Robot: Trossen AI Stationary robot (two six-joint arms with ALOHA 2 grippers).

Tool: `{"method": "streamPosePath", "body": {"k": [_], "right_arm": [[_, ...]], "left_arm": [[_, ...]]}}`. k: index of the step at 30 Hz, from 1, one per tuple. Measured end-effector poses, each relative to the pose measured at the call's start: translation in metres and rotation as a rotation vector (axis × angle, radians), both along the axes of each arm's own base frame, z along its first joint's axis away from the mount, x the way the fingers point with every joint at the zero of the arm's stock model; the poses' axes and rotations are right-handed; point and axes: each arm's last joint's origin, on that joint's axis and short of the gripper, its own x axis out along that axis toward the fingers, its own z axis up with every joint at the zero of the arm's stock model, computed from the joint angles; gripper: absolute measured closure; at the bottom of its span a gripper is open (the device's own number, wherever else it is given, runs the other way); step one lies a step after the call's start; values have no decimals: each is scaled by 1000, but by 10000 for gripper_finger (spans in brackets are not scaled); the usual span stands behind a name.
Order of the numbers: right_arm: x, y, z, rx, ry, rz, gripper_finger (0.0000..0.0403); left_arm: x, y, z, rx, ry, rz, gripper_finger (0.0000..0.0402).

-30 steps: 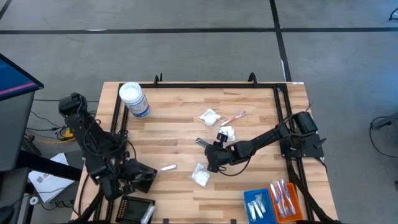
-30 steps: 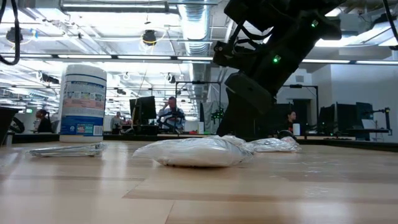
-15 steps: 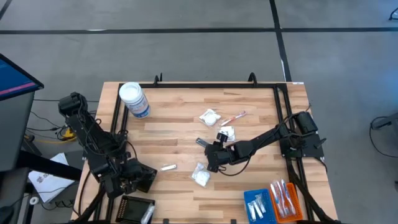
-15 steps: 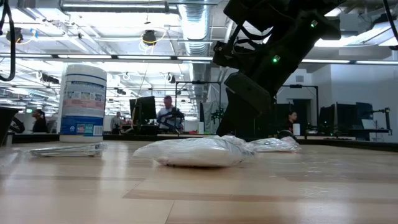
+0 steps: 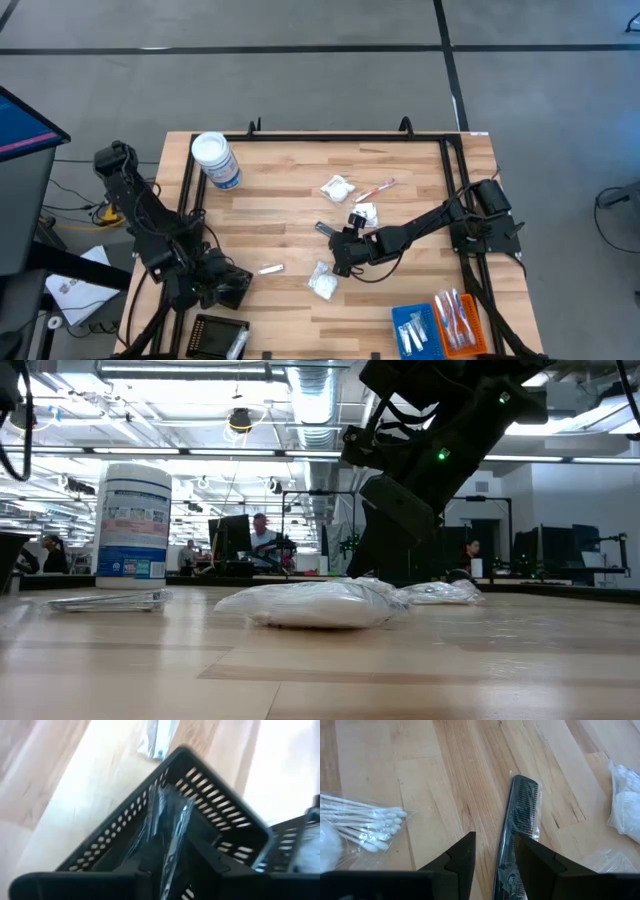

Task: Pick & Place Travel size toiletries
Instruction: Adjust the top black bin

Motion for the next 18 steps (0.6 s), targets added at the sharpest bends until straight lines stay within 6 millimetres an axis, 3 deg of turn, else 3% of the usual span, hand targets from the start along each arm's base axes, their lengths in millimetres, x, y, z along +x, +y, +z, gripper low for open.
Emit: {"method": "streamPosePath", "body": {"k": [7, 13, 18], "right_arm": [[0, 0, 0, 0, 0, 0, 274], [1, 0, 1, 5, -15, -1, 275], [1, 0, 1, 5, -16, -1, 273]], "left_arm": [[6, 11, 7, 94, -82, -12, 377], [21, 36, -1, 214, -6, 50, 399], [26, 55, -16, 200, 135, 80, 401]]}}
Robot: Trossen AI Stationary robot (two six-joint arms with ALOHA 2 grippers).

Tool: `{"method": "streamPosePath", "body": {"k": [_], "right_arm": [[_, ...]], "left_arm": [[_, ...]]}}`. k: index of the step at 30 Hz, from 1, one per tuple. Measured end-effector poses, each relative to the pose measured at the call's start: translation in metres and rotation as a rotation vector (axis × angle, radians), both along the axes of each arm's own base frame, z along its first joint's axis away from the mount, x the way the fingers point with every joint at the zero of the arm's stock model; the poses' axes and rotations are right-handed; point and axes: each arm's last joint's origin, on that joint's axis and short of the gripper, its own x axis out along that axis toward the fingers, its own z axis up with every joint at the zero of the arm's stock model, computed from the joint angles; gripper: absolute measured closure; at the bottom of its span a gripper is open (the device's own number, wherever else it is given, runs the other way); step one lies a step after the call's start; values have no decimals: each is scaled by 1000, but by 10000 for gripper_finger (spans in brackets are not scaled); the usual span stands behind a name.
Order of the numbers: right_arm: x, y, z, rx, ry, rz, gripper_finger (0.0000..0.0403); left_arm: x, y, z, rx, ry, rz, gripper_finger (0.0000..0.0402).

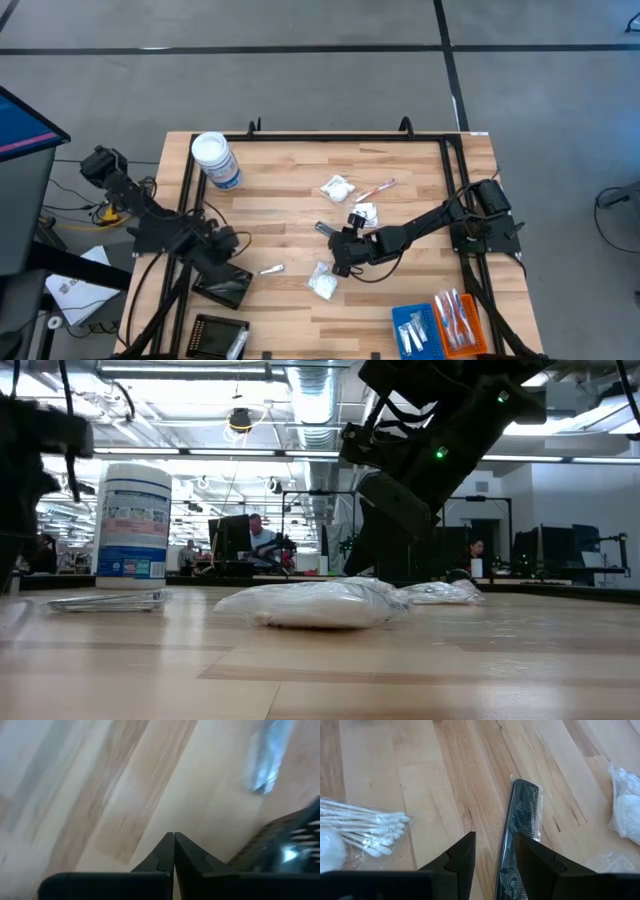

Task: Pick & Place Travel size toiletries
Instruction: Adjust the top black bin

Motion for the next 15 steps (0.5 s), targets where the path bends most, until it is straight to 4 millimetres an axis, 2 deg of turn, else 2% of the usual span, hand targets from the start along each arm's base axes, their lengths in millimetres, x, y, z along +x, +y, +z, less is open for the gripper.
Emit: {"method": "streamPosePath", "body": {"k": [4, 15], "right_arm": [[0, 0, 0, -1, 1, 1, 275], [0, 0, 0, -1, 2, 1, 275]], "left_arm": [[-3, 4, -9, -53, 83, 12, 401], [-15, -8, -10, -147, 112, 43, 401]]}}
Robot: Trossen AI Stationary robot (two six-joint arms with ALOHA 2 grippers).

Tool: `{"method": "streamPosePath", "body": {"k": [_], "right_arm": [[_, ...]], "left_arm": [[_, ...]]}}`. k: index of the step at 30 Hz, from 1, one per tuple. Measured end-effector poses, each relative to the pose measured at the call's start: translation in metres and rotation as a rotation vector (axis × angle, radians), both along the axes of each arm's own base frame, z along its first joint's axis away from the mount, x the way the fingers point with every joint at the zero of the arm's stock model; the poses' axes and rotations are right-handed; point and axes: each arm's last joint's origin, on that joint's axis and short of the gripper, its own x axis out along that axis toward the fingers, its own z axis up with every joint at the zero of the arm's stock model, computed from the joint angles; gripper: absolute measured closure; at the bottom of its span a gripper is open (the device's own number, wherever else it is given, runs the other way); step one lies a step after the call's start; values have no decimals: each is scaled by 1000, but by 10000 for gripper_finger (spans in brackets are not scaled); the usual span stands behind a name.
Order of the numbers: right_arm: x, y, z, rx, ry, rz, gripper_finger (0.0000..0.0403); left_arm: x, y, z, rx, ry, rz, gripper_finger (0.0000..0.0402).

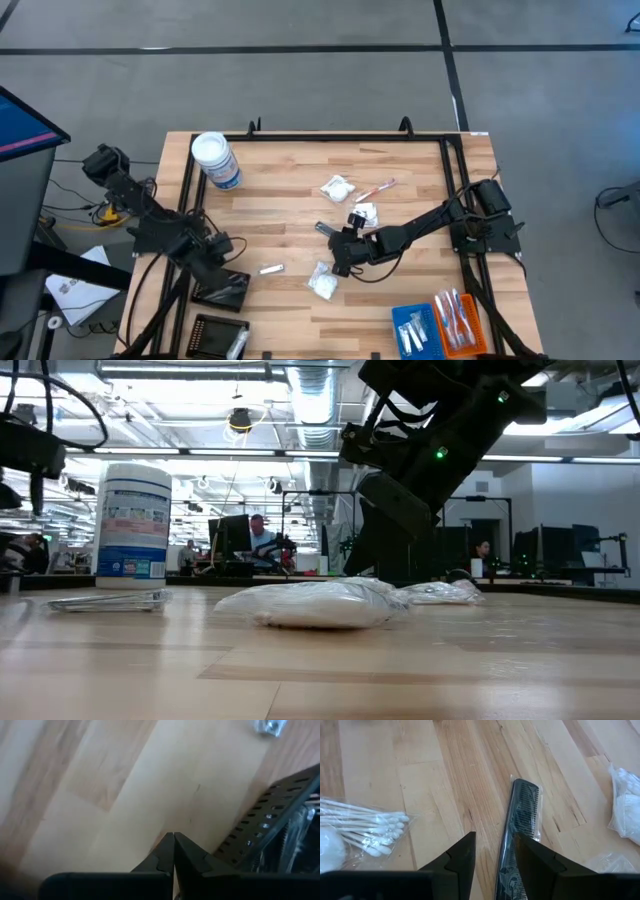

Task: Pick & Place Travel size toiletries
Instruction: Adjust the top black bin

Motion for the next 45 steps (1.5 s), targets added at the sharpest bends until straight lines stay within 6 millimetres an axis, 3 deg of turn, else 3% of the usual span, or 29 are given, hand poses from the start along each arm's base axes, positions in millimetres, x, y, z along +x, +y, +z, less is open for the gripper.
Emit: {"method": "streamPosePath", "body": {"k": [6, 11, 19, 32, 45], "right_arm": [[0, 0, 0, 0, 0, 0, 274], [0, 0, 0, 2, -3, -1, 275], [1, 0, 0, 3, -8, -3, 274], [1, 0, 0, 4, -8, -4, 275], [1, -1, 0, 3, -8, -4, 275]], "left_arm": [[0, 1, 2, 94, -93, 1, 401], [13, -1, 20, 183, -200, -58, 402], [43, -17, 47, 58, -216, -190, 401], [91, -48, 35, 69, -109, -397, 401], [94, -45, 31, 45, -59, -391, 401]]}}
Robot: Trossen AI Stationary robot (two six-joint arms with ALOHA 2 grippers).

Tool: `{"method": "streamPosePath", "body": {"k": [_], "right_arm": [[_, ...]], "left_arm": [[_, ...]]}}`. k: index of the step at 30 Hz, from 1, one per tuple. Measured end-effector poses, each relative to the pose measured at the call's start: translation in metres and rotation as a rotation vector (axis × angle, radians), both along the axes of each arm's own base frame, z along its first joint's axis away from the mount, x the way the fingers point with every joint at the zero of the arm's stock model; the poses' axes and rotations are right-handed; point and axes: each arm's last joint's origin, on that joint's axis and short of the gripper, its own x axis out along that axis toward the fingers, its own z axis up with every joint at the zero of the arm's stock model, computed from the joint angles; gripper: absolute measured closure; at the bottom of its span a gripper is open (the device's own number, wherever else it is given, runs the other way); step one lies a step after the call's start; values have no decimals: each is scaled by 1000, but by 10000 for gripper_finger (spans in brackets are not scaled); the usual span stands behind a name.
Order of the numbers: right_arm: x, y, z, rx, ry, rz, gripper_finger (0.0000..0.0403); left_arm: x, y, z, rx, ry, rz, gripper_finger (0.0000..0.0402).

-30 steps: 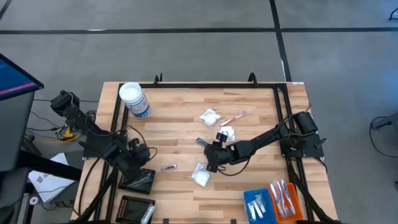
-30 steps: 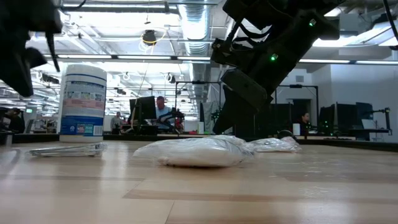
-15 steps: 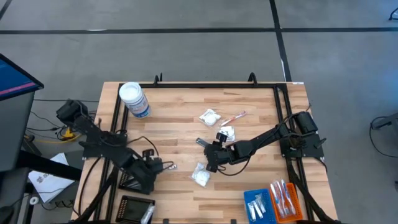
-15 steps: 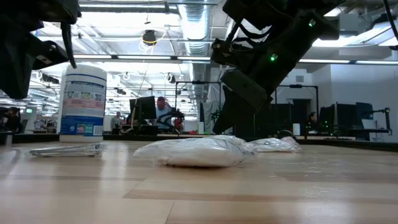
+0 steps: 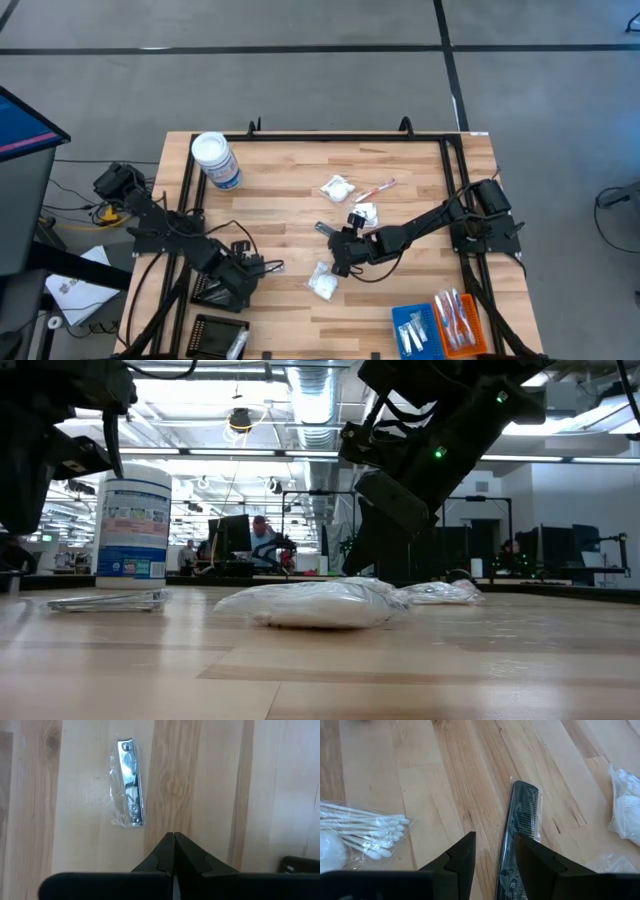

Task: Pick & Place Travel size toiletries
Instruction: Adjust the top black bin

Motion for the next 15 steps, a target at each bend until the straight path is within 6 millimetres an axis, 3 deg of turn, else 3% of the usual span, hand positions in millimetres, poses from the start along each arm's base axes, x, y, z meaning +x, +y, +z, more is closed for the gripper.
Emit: {"method": "streamPosePath", "body": {"k": [15], "right_arm": [[0, 0, 0, 0, 0, 0, 274]], "left_arm": [[-4, 1, -1, -18, 58, 18, 401]]}}
